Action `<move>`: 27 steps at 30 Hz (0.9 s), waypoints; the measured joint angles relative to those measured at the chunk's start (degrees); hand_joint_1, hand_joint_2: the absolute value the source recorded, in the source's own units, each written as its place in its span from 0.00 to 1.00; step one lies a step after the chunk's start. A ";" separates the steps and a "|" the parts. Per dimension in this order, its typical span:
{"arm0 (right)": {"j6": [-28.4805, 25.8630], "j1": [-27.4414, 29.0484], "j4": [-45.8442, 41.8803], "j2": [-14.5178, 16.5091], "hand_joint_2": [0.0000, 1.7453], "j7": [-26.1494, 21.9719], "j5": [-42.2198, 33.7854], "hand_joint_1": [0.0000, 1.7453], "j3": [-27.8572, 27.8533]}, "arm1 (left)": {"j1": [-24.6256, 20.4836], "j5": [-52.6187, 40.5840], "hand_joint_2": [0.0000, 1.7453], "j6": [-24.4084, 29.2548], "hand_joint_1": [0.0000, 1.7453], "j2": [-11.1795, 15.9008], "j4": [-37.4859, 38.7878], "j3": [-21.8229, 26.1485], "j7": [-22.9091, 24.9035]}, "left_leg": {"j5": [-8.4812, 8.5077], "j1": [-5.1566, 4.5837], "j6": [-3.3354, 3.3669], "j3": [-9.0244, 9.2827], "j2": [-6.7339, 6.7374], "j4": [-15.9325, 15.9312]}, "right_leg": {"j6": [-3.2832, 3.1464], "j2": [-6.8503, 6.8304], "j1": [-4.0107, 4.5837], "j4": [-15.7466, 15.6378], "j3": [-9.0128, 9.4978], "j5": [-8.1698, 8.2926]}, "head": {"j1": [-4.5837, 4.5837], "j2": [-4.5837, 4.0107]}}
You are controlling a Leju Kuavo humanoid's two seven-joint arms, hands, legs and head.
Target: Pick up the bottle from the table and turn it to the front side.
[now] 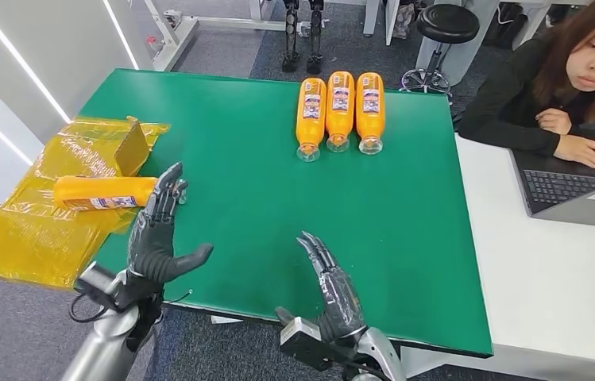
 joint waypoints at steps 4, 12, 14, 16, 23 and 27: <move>1.28 4.56 -5.67 -0.04 1.00 0.35 1.49 0.00 -4.19 | 5.50 4.19 1.00 -12.15 0.00 -5.18 -8.01 0.43 -0.02 | -0.02 0.00 0.04 -0.01 -0.19 0.00 | 0.05 -0.21 0.00 -0.01 0.08 -0.07 | 0.01 0.00; 1.85 9.95 -13.94 -0.35 1.00 1.13 2.24 0.00 -9.02 | 7.35 0.25 1.00 -5.94 0.00 -9.50 -9.17 -0.08 0.07 | 0.02 0.05 -0.02 0.03 -0.19 0.00 | -0.01 -0.21 0.02 0.04 0.10 -0.03 | -0.01 0.00; 1.85 10.44 -14.82 -0.39 1.00 1.15 2.24 0.00 -9.48 | 7.46 -0.03 1.00 -5.68 0.00 -9.94 -9.17 -0.08 0.09 | 0.03 0.05 -0.03 0.04 -0.19 0.00 | -0.01 -0.20 0.03 0.05 0.10 -0.02 | -0.01 0.00; 1.84 10.77 -15.44 -0.43 1.00 1.18 2.49 0.00 -9.83 | 7.51 -0.31 1.00 -5.63 0.00 -10.26 -9.17 -0.02 0.21 | 0.03 0.05 -0.03 0.04 -0.19 0.00 | -0.01 -0.20 0.04 0.06 0.10 -0.02 | -0.01 0.00; 1.83 10.53 -17.02 -0.45 1.00 1.52 4.05 0.00 -10.03 | 8.02 -0.38 1.00 -4.51 0.00 -11.00 -9.17 1.58 0.28 | 0.03 0.05 -0.03 0.03 -0.20 -0.01 | -0.01 -0.21 0.04 0.08 0.10 -0.03 | -0.01 0.00; 1.84 10.39 -17.35 -0.45 1.00 1.52 4.09 0.00 -10.03 | 8.21 -0.39 1.00 -4.49 0.00 -11.04 -9.17 1.98 0.27 | 0.03 0.05 -0.03 0.03 -0.20 -0.01 | -0.01 -0.21 0.04 0.08 0.11 -0.03 | 0.00 0.00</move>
